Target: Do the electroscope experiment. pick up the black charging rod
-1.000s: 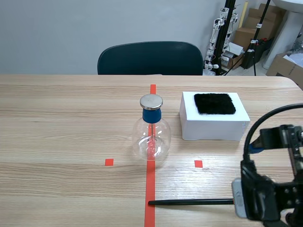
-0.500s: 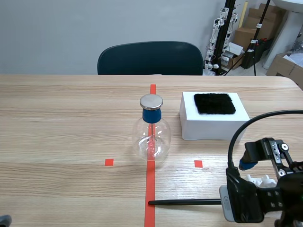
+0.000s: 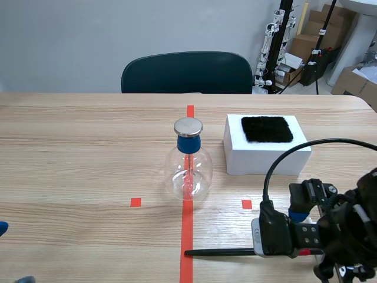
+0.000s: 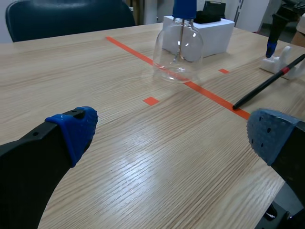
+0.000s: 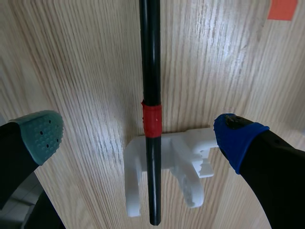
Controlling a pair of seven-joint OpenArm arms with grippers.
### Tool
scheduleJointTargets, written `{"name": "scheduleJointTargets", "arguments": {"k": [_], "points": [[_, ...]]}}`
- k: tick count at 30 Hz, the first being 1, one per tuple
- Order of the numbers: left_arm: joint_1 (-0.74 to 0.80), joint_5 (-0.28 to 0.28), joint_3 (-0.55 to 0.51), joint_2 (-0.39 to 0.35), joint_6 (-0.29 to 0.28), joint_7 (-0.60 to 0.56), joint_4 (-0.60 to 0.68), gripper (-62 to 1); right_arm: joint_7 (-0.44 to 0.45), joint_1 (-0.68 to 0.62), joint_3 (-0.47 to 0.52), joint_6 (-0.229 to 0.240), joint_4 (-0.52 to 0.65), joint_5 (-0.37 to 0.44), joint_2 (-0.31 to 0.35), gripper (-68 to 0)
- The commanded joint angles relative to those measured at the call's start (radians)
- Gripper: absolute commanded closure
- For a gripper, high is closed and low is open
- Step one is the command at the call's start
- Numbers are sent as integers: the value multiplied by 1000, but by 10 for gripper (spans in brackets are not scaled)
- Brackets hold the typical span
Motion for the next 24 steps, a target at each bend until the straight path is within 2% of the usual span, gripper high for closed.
{"name": "scheduleJointTargets", "arguments": {"k": [1,8,14,18,21,24], "points": [[6,-13,0,-8,-3,-50,25,-623,-11,47,-20,8,-20,17,5,-679],[6,-13,0,-8,-3,-50,25,-623,-27,168,-146,8,-112,106,5,-679],[7,-13,0,-5,2,-50,25,-623,-29,239,-228,8,-173,148,4,-679],[13,-13,0,-5,18,-50,31,-623,-29,262,-255,8,-192,163,3,-679],[30,-11,2,2,56,-50,48,-623,-29,262,-255,8,-192,163,3,-679],[31,-10,8,0,56,-50,51,-623,-29,262,-254,8,-192,163,3,-679]]}}
